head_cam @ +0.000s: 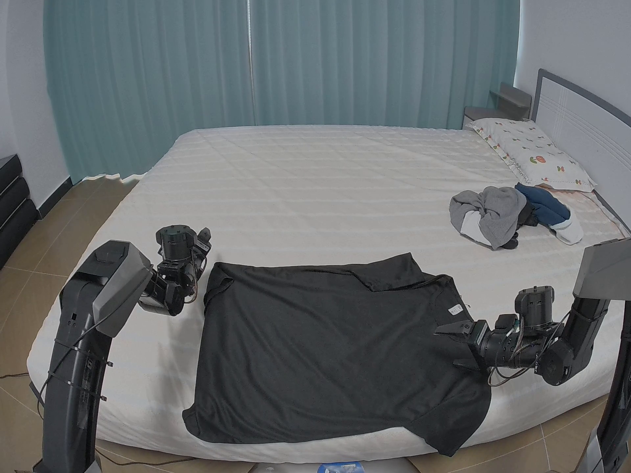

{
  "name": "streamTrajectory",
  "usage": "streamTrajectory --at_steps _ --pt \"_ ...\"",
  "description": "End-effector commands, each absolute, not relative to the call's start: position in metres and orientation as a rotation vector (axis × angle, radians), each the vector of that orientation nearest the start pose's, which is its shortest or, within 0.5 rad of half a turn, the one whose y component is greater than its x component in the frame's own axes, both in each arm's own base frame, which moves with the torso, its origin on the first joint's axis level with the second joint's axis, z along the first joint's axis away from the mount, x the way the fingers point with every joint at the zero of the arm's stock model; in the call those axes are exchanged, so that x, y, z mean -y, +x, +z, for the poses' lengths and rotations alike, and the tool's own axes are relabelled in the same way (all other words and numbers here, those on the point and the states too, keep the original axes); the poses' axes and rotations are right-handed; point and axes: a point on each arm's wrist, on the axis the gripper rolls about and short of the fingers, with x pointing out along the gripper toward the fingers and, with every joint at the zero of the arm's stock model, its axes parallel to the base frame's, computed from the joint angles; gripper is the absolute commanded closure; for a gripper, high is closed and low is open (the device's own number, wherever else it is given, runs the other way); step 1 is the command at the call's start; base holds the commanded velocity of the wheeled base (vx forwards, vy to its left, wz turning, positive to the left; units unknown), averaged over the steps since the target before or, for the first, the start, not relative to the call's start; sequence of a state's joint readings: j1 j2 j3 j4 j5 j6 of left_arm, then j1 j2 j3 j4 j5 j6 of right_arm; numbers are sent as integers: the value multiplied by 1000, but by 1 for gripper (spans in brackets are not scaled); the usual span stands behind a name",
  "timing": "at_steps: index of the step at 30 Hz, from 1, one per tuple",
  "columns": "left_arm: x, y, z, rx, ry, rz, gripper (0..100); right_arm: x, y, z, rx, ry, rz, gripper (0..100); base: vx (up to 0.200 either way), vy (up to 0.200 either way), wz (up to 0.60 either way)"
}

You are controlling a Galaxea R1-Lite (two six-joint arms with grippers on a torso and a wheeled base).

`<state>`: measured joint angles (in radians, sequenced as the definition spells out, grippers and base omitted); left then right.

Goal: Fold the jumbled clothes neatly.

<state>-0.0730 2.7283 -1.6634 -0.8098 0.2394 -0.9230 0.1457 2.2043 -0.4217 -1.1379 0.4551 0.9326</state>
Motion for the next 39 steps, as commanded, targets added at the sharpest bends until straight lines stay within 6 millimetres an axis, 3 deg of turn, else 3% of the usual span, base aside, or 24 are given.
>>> streamTrajectory --at_steps 1,6,10,13,17,21,31,39 --pt "37 513 17 -165 -980 206 0 -53 290 -6 -876 971 238 0 0 0 0" --pt "52 495 17 -325 -1063 91 0 -53 290 -6 -879 972 237 0 0 0 0" --pt "69 489 6 -393 -1048 78 0 -53 290 -6 -879 970 237 0 0 0 0" --pt "94 485 2 -442 -1028 48 0 -55 289 -6 -883 968 242 0 0 0 0" --pt "104 484 -9 -470 -978 31 0 -56 289 -6 -885 966 244 0 0 0 0" --pt "105 488 -21 -479 -918 24 0 -56 290 -6 -883 966 244 0 0 0 0" --pt "106 501 -29 -503 -902 74 0 -56 289 -6 -884 966 243 0 0 0 0" --pt "89 516 -24 -396 -906 159 0 -56 289 -7 -885 965 243 0 0 0 0"
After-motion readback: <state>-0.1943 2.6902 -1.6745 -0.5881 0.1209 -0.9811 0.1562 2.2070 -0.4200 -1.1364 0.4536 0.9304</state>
